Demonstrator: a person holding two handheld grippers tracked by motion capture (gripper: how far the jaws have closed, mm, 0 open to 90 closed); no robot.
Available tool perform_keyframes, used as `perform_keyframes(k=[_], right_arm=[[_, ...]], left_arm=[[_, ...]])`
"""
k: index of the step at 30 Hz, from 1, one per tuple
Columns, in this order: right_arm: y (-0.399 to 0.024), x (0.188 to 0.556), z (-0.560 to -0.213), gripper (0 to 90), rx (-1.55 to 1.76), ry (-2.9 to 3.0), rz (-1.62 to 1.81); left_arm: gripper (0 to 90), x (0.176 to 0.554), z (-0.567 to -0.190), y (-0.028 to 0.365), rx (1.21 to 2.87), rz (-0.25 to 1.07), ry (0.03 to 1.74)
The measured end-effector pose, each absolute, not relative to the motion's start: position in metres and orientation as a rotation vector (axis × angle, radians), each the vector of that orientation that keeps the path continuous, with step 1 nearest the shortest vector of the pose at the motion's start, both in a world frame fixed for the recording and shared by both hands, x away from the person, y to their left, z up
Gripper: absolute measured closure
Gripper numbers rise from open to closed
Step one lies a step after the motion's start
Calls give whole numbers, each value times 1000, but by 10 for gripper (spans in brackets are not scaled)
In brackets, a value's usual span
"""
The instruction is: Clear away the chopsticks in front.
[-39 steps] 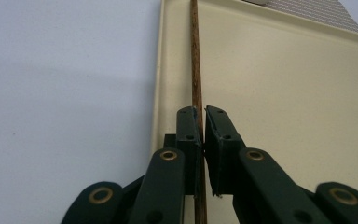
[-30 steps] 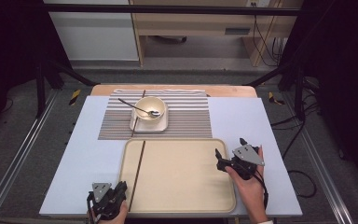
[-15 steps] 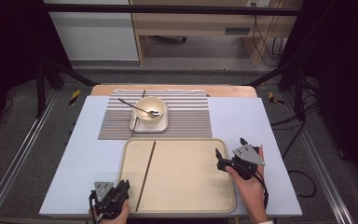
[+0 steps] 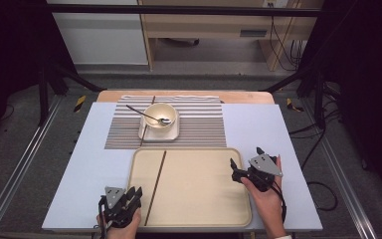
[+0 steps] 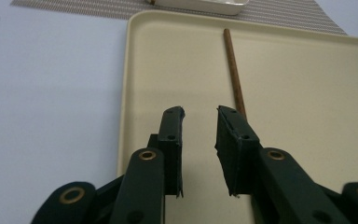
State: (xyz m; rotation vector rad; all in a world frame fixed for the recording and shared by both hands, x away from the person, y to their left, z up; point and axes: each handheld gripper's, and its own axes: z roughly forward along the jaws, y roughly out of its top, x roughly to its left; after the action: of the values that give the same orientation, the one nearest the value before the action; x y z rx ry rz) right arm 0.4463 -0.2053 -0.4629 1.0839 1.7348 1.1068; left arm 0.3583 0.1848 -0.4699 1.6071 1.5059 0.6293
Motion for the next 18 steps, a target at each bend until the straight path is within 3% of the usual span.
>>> perform_keyframes(k=[18], right_arm=[[-206,447,-463,50,1087,1735,1100]], left_arm=[[579,415,-434,175,1800,737,1341]])
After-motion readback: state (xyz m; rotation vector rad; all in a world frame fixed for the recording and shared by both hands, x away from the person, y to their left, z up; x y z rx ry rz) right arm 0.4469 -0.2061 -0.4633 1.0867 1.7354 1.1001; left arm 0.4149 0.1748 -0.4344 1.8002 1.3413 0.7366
